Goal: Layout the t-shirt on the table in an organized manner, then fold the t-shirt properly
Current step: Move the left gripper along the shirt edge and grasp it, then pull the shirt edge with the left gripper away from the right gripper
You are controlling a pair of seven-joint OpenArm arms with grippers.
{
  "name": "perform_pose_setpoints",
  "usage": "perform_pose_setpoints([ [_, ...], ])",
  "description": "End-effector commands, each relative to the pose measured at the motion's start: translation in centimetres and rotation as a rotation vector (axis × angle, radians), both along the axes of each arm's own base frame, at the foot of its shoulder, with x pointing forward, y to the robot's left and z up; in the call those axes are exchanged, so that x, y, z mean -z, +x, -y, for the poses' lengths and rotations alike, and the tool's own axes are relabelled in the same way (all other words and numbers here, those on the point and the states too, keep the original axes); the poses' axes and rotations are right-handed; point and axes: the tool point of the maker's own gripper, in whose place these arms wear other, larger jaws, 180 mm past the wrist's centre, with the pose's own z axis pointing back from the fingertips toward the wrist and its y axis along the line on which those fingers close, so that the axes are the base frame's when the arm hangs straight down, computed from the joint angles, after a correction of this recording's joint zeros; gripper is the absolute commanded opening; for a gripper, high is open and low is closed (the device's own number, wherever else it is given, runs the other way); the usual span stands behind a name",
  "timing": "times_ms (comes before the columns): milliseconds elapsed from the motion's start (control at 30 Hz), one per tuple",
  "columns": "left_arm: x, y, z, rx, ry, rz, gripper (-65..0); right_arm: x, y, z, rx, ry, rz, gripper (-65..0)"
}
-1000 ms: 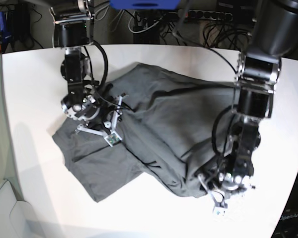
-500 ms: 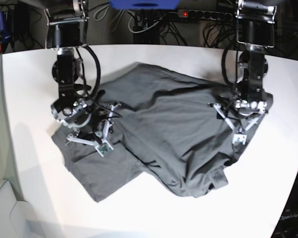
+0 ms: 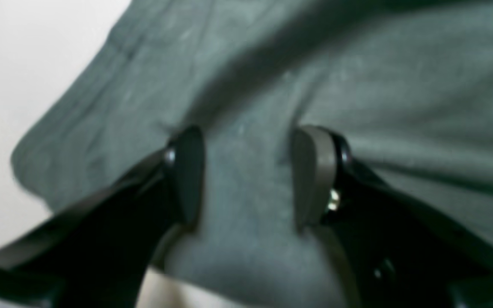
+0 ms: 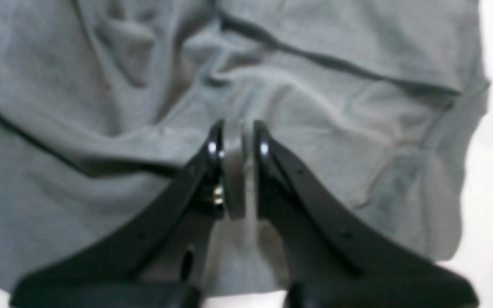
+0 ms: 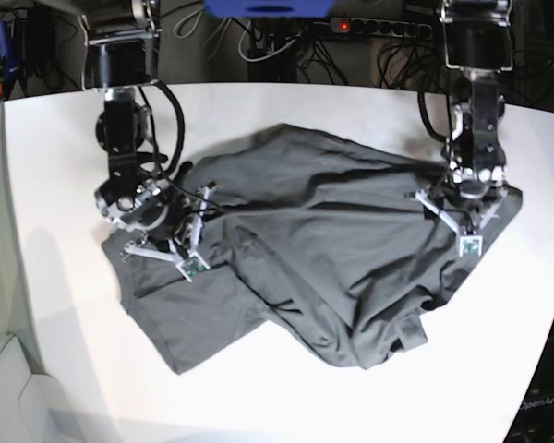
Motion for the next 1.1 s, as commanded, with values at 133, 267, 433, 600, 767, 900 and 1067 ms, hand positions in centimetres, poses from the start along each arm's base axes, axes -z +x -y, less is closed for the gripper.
perform_pose_setpoints([
  [133, 4.7, -9.0, 2.3, 0.001, -0.044, -0.325, -31.8, 0.8, 1.3, 1.9, 0.062, 0.041, -0.006, -62.7],
  [267, 5.6, -12.1, 5.0, 0.012, -0.094, -0.37, -31.8, 1.8, 2.0, 3.9, 0.123, 0.058, -0.029, -62.7],
  [433, 5.9, -14.2, 8.3, 0.013, -0.164, -0.384, -31.8, 1.7, 3.2, 6.4, 0.149, 0.031, -0.038, -62.7],
  [600, 4.1, -15.9, 10.5, 0.062, -0.181, -0.378, -31.8, 0.4, 4.4, 7.6, 0.158, 0.008, -0.008, -62.7],
  [767, -1.0, -14.3, 10.7, 0.086, -0.167, -0.247, -31.8, -0.2, 4.7, 9.5, 0.213, 0.02, 0.007, -62.7],
  [900, -3.1, -12.8, 9.5, 0.08, -0.136, -0.174, -31.8, 0.1, 4.5, 9.3, 0.208, 0.022, 0.001, -62.7],
  [1067, -4.2, -11.4, 7.4, 0.036, -0.111, -0.128, -31.8, 0.3, 4.3, 9.3, 0.208, 0.023, -0.002, -62.7],
])
